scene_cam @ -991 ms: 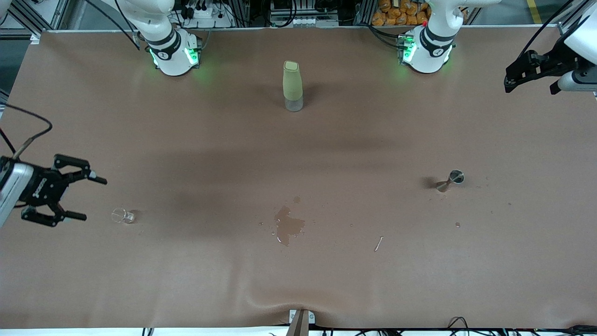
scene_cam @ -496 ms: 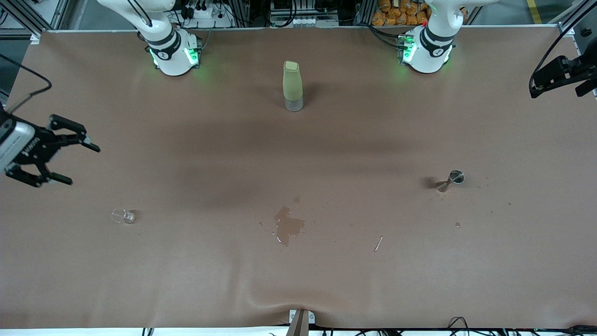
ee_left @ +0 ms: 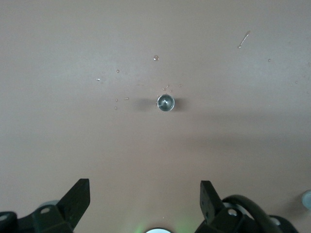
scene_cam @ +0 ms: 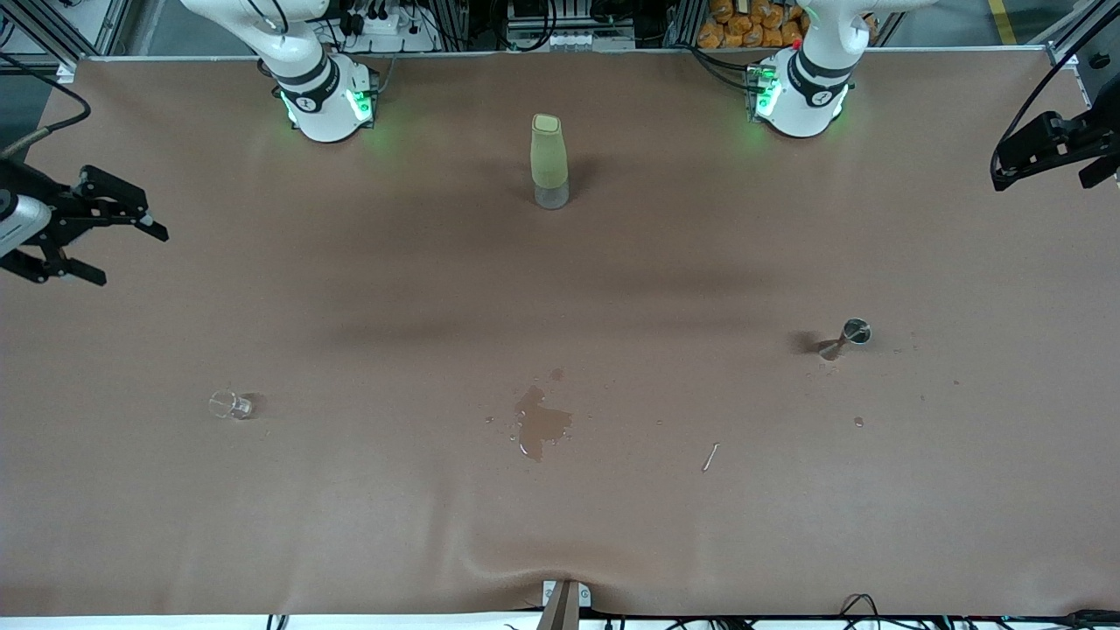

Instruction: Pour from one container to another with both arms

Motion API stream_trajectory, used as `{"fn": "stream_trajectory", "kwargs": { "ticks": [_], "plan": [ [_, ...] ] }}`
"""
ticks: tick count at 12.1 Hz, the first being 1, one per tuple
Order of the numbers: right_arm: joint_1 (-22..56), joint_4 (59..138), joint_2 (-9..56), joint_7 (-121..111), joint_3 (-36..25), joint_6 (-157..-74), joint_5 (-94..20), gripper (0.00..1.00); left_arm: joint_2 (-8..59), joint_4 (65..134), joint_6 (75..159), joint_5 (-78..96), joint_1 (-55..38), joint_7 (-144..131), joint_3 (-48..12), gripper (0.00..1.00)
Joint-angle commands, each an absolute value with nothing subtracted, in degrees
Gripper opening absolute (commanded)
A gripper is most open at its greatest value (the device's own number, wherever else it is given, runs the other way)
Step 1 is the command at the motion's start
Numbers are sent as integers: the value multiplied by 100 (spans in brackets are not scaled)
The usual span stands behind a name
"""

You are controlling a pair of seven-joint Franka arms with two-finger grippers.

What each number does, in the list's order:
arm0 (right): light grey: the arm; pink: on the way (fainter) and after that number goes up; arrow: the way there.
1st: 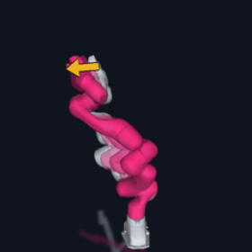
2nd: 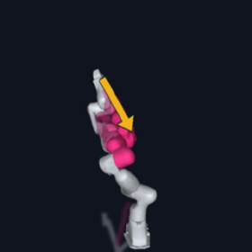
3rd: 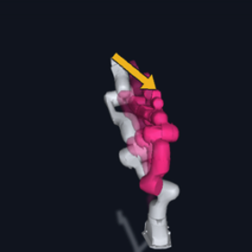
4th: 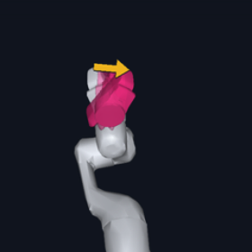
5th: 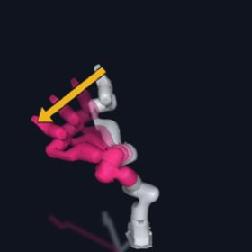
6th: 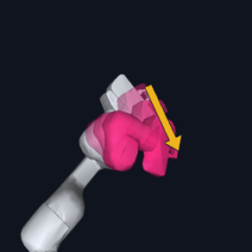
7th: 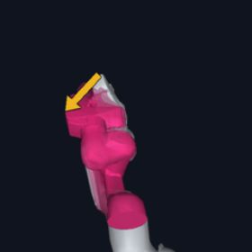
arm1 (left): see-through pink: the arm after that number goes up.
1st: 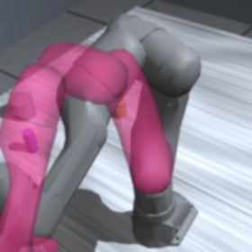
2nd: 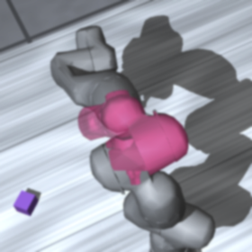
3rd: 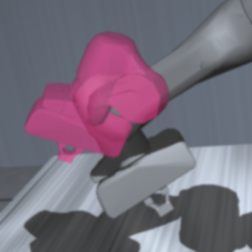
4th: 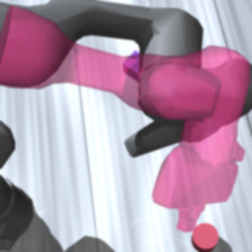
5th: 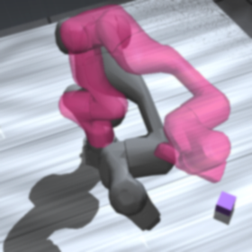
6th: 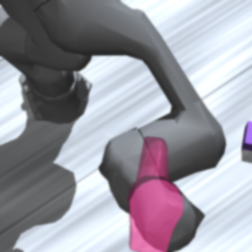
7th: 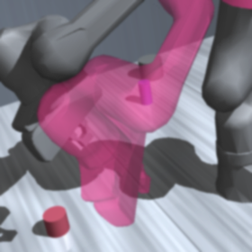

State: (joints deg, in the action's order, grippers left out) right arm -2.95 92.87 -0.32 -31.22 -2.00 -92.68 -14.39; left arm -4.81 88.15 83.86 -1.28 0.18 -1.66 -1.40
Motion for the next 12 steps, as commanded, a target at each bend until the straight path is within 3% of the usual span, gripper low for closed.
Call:
{"fn": "stream_trajectory", "kwargs": {
  "ticks": [1, 7, 12],
  "plan": [
    [-71, 9440, -263, -2201, -430, -9106, -995, 100, -466, 8736, 8429, -299, 26, -167, -176, 100],
    [70, 9194, -352, -309, -501, -8474, -186, 100, -326, 8666, 8560, -299, 44, -89, -176, 100],
    [44, 9123, -369, -237, -448, -8525, 114, 100, -70, 8411, 8561, -255, -44, -149, -185, 100]
  ]
}}
